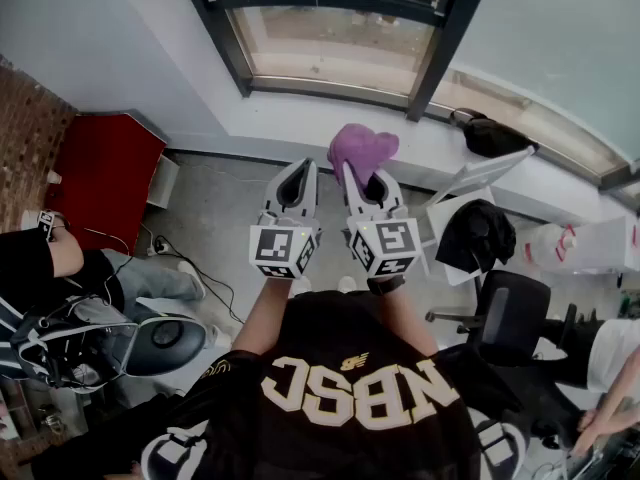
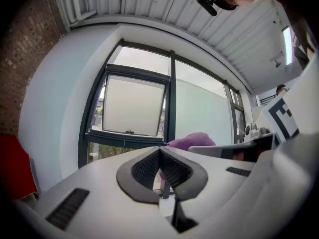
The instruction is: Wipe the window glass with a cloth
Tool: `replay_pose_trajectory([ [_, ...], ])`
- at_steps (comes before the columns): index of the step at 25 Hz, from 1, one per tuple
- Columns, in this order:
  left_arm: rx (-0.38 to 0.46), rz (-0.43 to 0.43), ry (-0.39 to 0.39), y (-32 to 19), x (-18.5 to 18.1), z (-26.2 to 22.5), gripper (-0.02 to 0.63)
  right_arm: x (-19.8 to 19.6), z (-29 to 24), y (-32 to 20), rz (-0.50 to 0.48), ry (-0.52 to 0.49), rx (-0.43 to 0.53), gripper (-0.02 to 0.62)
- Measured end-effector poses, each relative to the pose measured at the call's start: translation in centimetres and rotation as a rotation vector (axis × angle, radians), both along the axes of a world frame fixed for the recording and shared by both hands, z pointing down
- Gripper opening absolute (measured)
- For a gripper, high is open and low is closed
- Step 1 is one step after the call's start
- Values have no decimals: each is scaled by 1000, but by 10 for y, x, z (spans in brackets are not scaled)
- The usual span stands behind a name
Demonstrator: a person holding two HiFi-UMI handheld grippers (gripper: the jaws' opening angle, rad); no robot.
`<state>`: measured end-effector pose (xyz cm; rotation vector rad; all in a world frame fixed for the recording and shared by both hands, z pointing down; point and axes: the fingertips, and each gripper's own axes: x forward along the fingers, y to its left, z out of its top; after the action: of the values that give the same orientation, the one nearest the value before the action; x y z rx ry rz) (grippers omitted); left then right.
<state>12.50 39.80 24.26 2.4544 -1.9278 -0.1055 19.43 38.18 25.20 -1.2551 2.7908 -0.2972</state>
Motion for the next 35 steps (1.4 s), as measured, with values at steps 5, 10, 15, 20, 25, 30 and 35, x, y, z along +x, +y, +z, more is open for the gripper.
replay_pose_trajectory([
  [5, -36, -13, -5, 11, 35, 15, 20, 44, 20, 1, 24, -12, -47, 64],
  [10, -87, 0, -26, 12, 62, 40, 20, 71, 46, -5, 37, -33, -119, 64],
  [15, -101, 11, -19, 0, 76, 40, 20, 95, 50, -5, 52, -56, -133, 64],
  [20, -103, 35, -44, -13, 89, 41, 20, 121, 65, -24, 97, -92, -198, 64],
  [25, -76, 41, -89, -28, 93, 39, 20, 122, 63, -40, 92, -105, -176, 64],
  [30, -45, 14, -126, -45, 77, 34, 20, 95, 54, -54, 35, -87, -150, 63],
  [35, -17, -14, -112, -64, 54, 25, 20, 73, 42, -75, -5, -86, -112, 64],
])
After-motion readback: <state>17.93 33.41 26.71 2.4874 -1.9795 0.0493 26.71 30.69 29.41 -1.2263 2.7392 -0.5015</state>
